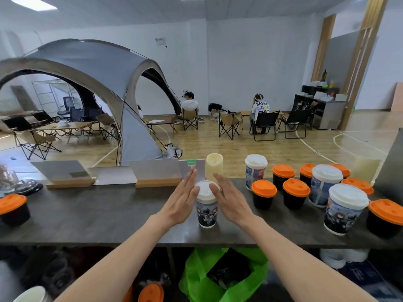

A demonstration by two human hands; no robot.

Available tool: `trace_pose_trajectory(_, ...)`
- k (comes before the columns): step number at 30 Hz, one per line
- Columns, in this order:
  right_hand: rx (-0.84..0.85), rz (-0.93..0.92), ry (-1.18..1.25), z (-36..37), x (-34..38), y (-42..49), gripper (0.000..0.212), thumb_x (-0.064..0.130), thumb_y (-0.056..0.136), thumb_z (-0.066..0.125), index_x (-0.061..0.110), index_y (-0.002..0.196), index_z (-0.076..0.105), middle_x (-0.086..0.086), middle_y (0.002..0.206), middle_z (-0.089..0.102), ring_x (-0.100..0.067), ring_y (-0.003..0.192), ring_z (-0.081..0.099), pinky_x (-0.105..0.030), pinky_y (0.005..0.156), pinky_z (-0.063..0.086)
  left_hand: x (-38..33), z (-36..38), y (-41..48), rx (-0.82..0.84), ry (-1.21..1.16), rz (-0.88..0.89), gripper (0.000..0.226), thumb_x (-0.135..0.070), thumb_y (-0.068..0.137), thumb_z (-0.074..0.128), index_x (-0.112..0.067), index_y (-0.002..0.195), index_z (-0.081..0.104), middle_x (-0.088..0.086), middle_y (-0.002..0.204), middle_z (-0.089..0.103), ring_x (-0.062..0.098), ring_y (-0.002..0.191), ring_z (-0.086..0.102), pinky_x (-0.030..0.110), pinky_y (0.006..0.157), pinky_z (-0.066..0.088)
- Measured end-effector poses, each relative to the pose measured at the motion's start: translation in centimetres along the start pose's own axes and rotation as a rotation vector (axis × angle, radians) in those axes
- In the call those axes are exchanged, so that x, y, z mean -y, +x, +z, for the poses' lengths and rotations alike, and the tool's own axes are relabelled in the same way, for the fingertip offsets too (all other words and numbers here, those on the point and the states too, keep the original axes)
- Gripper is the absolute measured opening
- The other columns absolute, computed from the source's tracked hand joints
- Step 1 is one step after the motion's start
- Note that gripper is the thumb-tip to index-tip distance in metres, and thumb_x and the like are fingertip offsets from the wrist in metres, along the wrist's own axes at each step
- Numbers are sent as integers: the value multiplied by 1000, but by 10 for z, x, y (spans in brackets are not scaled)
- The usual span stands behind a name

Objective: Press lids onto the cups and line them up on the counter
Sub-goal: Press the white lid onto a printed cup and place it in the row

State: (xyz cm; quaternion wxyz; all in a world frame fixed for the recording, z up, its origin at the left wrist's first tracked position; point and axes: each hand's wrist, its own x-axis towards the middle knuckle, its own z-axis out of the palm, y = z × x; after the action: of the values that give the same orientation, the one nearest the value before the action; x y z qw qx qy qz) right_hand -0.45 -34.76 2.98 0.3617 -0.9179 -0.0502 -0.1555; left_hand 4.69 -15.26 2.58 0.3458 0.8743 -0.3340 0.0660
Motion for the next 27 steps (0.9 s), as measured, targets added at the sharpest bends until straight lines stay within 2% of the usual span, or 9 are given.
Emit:
trace_pose_trajectory(2,-3,51,138,-3,-7,-2,69,66,99,38,32,158,25,7,161,33,-12,139,44,-40,115,35,8,7,-12,-58,-113,-70,65,-45,109,30,-25,163,1,-17,169,-2,-6,153,-1,23,125,3)
trace_pose_trajectory(4,73,82,279,-1,-18,-8,77,70,92,50,37,157,23,9,156,42,-5,131,52,-41,114,39,15,16,-22,-1,-289,-183,73,-41,104,49,-24,163,11,-10,167,23,3,151,25,29,124,22)
trace_pose_trajectory(6,179,92,285,6,-23,-17,80,58,87,67,38,154,27,12,146,51,-3,126,55,-36,111,42,16,24,-27,80,-429,-268,76,-26,93,66,-21,159,29,-3,151,52,8,135,53,34,115,42)
trace_pose_trajectory(8,191,103,248,16,-26,-21,86,41,81,79,37,151,30,12,141,54,-6,126,55,-35,110,44,17,29,-26,68,-357,-278,61,-12,92,69,-17,148,45,0,134,65,8,118,65,35,106,52)
trace_pose_trajectory(11,75,123,308,19,-21,-11,76,36,75,84,35,140,43,12,128,64,-8,117,62,-40,103,51,8,19,-18,-35,-308,-258,40,-11,99,62,-14,138,56,0,122,70,11,113,67,31,100,55)
trace_pose_trajectory(15,-66,199,517,-7,6,8,55,46,83,78,20,124,52,4,114,69,-2,98,67,-22,84,56,-16,-15,-4,-145,-573,-307,28,-33,104,55,-19,127,65,4,112,75,24,105,72,40,90,61)
trace_pose_trajectory(18,-118,216,601,-23,27,19,49,50,89,70,15,120,57,0,112,71,-10,97,70,-15,68,54,-30,-32,8,-176,-766,-361,28,-41,104,52,-32,128,65,3,120,74,26,112,70,50,96,57)
trace_pose_trajectory(23,-230,211,590,-30,40,31,40,46,94,65,18,122,60,-1,113,70,-14,95,72,-37,77,62,-48,-41,11,-208,-906,-375,25,-28,107,50,-30,130,58,6,114,76,28,102,74,52,92,58)
trace_pose_trajectory(27,-297,157,516,-33,42,35,12,41,96,64,31,102,61,9,104,69,-13,101,67,-43,87,59,-52,-44,12,-224,-885,-403,40,-39,97,65,-16,130,63,4,112,77,22,103,74,39,81,62)
